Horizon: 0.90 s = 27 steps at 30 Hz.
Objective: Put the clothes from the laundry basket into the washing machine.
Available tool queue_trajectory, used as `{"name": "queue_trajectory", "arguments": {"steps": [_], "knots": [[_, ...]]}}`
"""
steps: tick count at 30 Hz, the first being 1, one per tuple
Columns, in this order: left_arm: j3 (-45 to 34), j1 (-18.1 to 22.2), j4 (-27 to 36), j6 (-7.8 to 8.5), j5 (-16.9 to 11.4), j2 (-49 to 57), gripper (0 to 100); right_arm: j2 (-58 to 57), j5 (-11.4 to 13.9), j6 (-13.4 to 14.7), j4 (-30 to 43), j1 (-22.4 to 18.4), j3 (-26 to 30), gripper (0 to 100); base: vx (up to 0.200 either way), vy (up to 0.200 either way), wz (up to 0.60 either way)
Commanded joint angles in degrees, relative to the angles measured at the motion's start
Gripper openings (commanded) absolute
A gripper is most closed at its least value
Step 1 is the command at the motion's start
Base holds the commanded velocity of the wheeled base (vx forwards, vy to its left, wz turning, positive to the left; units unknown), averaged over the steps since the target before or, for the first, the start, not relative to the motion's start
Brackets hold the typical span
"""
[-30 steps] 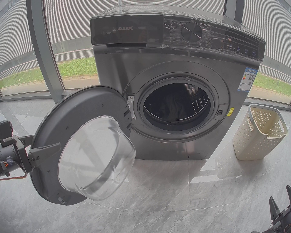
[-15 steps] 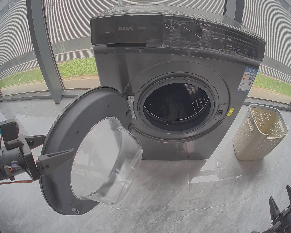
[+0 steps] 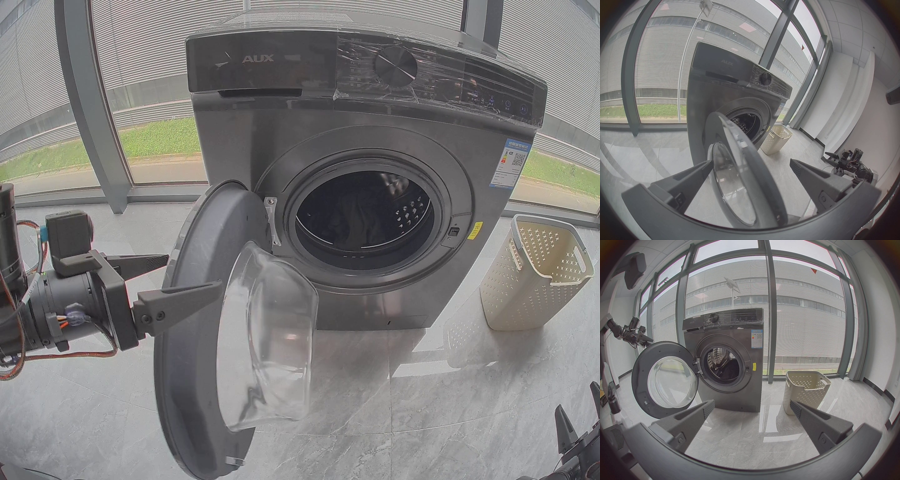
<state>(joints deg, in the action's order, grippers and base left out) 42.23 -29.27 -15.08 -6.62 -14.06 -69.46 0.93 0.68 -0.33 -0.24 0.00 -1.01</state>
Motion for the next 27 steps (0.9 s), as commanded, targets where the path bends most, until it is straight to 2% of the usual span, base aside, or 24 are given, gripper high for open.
{"name": "queue_trajectory", "arguments": {"steps": [1, 8, 11, 15, 20, 22, 24, 25, 27], "knots": [[-1.0, 0.0, 0.1, -0.24, 0.1, -0.6, 100, -0.6, 0.0, 0.0, 0.0, 0.1, 1.0, 100, 0.0, 0.0, 0.0], [-4.3, 1.1, -0.2, -0.06, 1.1, 2.4, 100, -0.6, 0.0, 0.0, 0.0, 0.0, 1.0, 100, 0.0, 0.0, 0.0], [-5.2, 3.2, 0.0, -0.41, 0.2, 7.1, 100, -0.6, 0.1, 0.0, 0.0, 0.1, 1.0, 100, 0.0, 0.0, 0.0], [-6.8, 3.4, 0.5, -1.47, -2.3, 11.2, 100, -0.6, 0.2, 0.0, 0.0, 0.0, 1.0, 100, 0.0, 0.0, 0.0], [-8.7, 4.2, 0.4, -1.55, -2.6, 12.3, 100, -0.6, 0.2, 0.0, 0.0, 0.0, 1.0, 100, 0.0, 0.0, 0.0], [-10.1, 6.8, 0.1, -0.94, -2.2, 11.0, 100, -0.6, 0.2, 0.0, 0.0, 0.0, 1.0, 100, 0.0, 0.0, 0.0], [-10.1, 6.8, 0.1, -0.94, -2.2, 11.0, 100, -0.6, 0.2, 0.0, 0.0, 0.0, 1.0, 100, 0.0, 0.0, 0.0], [-10.8, 10.0, -0.3, 0.99, -1.9, 7.1, 100, -0.6, 0.2, 0.0, 0.0, 0.1, 1.0, 100, 0.0, 0.0, 0.0], [-10.4, 10.6, -1.4, 2.84, -1.7, 4.1, 100, -0.6, 0.2, 0.0, 0.0, 0.1, 1.0, 100, 0.0, 0.0, 0.0]]}}
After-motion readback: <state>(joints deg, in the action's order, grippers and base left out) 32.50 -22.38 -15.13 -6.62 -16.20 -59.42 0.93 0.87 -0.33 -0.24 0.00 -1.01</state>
